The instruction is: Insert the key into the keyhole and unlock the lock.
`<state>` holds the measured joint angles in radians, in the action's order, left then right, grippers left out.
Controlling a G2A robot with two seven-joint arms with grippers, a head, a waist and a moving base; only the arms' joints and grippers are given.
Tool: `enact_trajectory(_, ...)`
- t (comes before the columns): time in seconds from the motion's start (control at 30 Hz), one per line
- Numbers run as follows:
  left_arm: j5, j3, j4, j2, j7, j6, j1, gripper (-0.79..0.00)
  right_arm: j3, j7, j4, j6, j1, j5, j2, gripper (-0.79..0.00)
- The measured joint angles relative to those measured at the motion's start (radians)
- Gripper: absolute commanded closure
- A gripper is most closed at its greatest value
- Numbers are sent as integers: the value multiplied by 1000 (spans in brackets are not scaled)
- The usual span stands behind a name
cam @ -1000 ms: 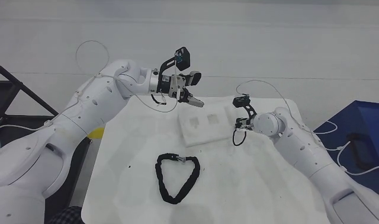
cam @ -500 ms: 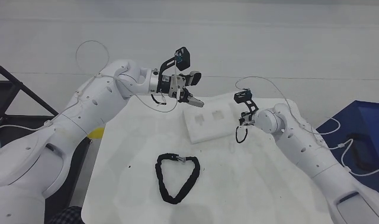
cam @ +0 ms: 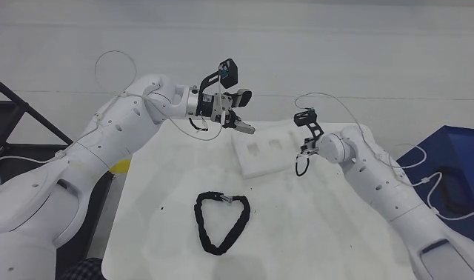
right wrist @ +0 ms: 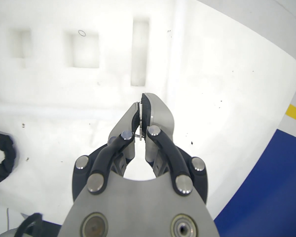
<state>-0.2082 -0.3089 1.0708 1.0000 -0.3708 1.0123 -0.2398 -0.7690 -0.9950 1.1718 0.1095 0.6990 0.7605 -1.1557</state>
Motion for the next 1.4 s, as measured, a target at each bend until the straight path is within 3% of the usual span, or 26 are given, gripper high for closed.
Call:
enact_trajectory(0.3,0,0,0,0,0,0,0,-785,-254,-140,237,16,130,-189,66,0)
enact_trajectory(0.57,0,0,0,0,0,0,0,-785,-486,-174,545,-6,321,-256,121,0)
enact_trajectory(0.77,0,0,0,0,0,0,0,-785,-627,-137,618,-36,425,-464,133,0)
enact_trajectory(1.0,0,0,0,0,0,0,0,-785,-683,-42,615,-5,487,-626,131,0)
enact_trajectory(1.4,0,-1,2,0,1,-2,-1,-785,-685,-34,609,3,491,-633,131,0)
